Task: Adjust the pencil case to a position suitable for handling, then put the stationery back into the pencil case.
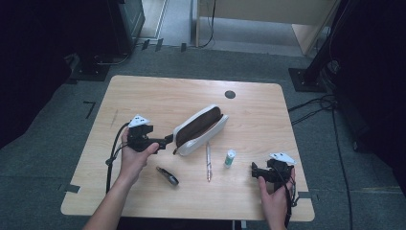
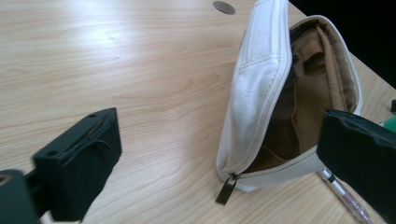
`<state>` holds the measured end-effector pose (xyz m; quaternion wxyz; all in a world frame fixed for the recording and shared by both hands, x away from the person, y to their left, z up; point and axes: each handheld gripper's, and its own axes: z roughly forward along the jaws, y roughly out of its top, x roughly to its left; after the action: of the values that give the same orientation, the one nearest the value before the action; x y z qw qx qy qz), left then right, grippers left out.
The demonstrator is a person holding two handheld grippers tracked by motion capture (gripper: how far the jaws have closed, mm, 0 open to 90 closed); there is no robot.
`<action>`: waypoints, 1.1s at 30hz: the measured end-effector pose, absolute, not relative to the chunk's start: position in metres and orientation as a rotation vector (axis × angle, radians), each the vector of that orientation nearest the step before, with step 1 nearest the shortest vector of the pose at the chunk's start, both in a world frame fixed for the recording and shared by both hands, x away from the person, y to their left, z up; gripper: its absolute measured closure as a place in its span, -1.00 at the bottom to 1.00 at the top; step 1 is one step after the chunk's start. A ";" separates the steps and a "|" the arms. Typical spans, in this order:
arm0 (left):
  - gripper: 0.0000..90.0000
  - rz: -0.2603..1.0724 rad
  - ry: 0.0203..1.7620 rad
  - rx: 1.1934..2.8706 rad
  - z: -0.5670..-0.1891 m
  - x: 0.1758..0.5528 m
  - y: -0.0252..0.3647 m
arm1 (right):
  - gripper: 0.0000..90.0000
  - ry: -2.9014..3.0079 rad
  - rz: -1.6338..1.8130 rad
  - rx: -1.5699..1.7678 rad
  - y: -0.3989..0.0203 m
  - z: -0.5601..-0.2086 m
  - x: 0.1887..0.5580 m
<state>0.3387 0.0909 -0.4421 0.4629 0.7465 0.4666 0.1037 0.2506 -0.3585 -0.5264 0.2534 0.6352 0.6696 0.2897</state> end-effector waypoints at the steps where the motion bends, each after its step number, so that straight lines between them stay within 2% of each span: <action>1: -1.00 0.266 1.153 1.833 -0.441 0.337 0.097 | -1.00 1.821 0.787 1.726 -0.359 -0.526 0.251; 17: -1.00 0.312 1.279 1.799 -0.461 0.304 0.165 | -1.00 1.822 0.788 1.727 -0.359 -0.526 0.251; 27: -1.00 0.332 1.341 1.854 -0.492 0.279 0.184 | -1.00 1.867 0.806 1.697 -0.355 -0.526 0.253; 31: -1.00 0.340 1.362 1.867 -0.501 0.272 0.191 | -0.71 1.851 0.854 1.680 -0.348 -0.521 0.247; 33: -1.00 0.354 1.373 1.882 -0.505 0.270 0.195 | -0.71 1.854 0.855 1.679 -0.347 -0.521 0.247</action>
<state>0.2703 0.1947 -0.5047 0.3828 0.7379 0.5383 0.1388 0.2473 -0.3473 -0.5207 0.2465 0.6154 0.6799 0.3134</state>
